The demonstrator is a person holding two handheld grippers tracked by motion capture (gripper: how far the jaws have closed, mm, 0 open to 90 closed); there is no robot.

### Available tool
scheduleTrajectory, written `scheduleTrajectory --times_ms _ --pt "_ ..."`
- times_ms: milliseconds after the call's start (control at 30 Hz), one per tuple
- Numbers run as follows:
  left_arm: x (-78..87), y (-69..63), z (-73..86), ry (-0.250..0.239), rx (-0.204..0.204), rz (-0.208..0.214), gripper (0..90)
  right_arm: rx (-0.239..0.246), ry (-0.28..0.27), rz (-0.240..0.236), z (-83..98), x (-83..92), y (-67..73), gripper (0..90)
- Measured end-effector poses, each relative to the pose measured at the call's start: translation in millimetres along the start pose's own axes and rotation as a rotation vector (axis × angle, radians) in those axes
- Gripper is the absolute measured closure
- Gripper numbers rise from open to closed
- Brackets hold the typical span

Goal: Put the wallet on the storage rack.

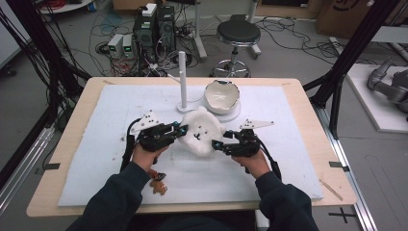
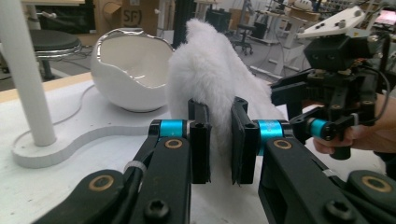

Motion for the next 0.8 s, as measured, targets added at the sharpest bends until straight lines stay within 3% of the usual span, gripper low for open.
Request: scheduleTrajectory --times_ms 33,67,100,167,200,300,400,467,500,533,633,700,733,800 --pt "-1.0 -0.4 1.7 0.01 -0.002 0.0 80.0 -0.012 0.001 -0.032 0.1 0.0 2.9 46.2" --pt "-1.4 -0.5 2.3 0.012 0.004 0.001 79.9 -0.007 0.008 -0.034 -0.1 1.9 3.1 60.5" --pt "-1.7 0.1 3.7 0.02 0.008 0.005 79.8 -0.007 0.008 -0.034 -0.1 1.9 3.1 60.5" --pt "-4.4 1.1 11.1 0.069 0.023 0.006 79.3 0.041 -0.007 -0.007 -4.3 9.2 1.1 73.7" --pt "-6.5 1.7 17.0 0.108 0.031 0.008 79.3 0.041 -0.007 -0.007 -4.3 9.2 1.1 73.7" --pt "-11.6 1.1 33.5 0.208 0.053 0.021 76.7 0.128 -0.003 0.065 -8.0 15.3 -0.4 76.3" --pt "-11.8 1.6 42.9 0.277 0.067 0.039 73.0 0.164 0.001 0.08 -9.7 18.2 0.3 76.8" --pt "-10.0 5.8 46.7 0.309 0.073 0.028 69.8 0.179 0.0 0.081 -10.8 19.1 0.1 77.1" --pt "-8.7 8.9 45.2 0.303 0.079 0.015 58.7 0.216 0.014 0.076 -11.5 20.8 2.0 77.7" --pt "-7.4 11.8 42.5 0.289 0.082 0.004 54.8 0.226 0.017 0.07 -11.6 21.0 2.9 77.9" --pt "-1.0 19.6 26.9 0.195 0.071 -0.014 47.4 0.252 0.046 0.017 -8.5 19.1 9.2 77.9" --pt "1.9 18.9 17.9 0.132 0.061 0.011 44.3 0.26 0.06 -0.038 -6.1 16.7 16.6 77.9" --pt "1.9 18.9 17.9 0.132 0.061 0.011 43.1 0.26 0.06 -0.038 -6.1 16.7 16.6 77.9" --pt "-0.4 14.0 21.0 0.148 0.064 0.055 43.1 0.298 0.063 -0.079 -5.4 13.6 25.8 77.8"
Point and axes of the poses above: each handheld gripper's, and its own axes: x roughly backward along the jaws, z roughly out of its underside, y roughly to its left, the point moved 10 cm from there along -x, roughly forward along the jaws
